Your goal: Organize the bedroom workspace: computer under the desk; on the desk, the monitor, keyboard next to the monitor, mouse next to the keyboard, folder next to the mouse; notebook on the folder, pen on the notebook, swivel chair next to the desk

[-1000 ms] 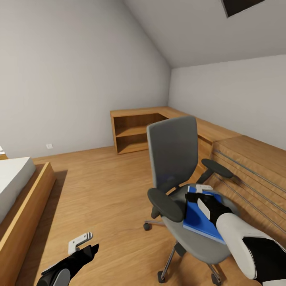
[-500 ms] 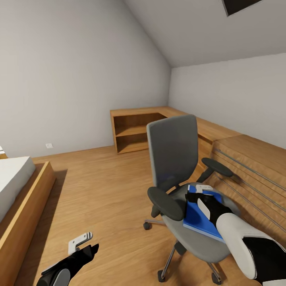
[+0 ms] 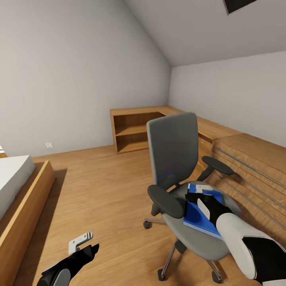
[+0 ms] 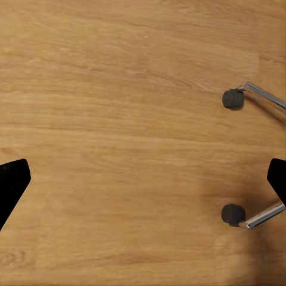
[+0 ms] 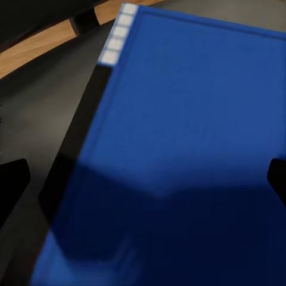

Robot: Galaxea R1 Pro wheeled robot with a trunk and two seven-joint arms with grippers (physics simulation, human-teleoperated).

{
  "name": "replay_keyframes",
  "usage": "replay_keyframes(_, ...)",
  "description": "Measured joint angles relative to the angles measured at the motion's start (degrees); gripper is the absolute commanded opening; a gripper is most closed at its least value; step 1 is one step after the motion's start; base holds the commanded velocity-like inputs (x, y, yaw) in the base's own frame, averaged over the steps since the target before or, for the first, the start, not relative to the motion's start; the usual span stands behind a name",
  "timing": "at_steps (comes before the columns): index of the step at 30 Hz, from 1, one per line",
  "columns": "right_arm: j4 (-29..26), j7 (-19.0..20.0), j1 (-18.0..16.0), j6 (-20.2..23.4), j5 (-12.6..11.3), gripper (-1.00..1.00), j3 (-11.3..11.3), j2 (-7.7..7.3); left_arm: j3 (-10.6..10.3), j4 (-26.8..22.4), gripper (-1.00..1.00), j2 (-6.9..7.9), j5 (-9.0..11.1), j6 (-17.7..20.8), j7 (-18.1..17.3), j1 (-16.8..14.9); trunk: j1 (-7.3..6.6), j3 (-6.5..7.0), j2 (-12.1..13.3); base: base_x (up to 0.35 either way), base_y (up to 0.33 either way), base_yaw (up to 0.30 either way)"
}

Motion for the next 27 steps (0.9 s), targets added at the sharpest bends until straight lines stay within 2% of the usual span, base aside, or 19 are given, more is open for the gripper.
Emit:
replay_keyframes(12, 0.0, 0.0, 0.0, 0.0, 0.0, 1.00, 0.0, 0.02, 0.3, -0.1, 1.00, 0.20, 0.1, 0.0, -0.3, 0.0, 0.00, 0.00, 0.0, 0.000, 0.000, 0.000)
replay_keyframes(19, -1.5, 0.0, 0.0, 0.1, 0.4, 1.00, 0.2, 0.03, 0.3, -0.3, 1.00, 0.21, 0.1, 0.0, 0.0, 0.0, 1.52, -1.24, -2.8, 0.000, 0.000, 0.000)
replay_keyframes(27, -1.7, 0.0, 0.0, 0.5, 0.3, 1.00, 0.2, 0.02, 0.3, -0.3, 1.00, 0.21, 0.1, 0.0, -0.1, 0.0, 1.53, -1.25, -2.8, 0.000, 0.000, 0.000)
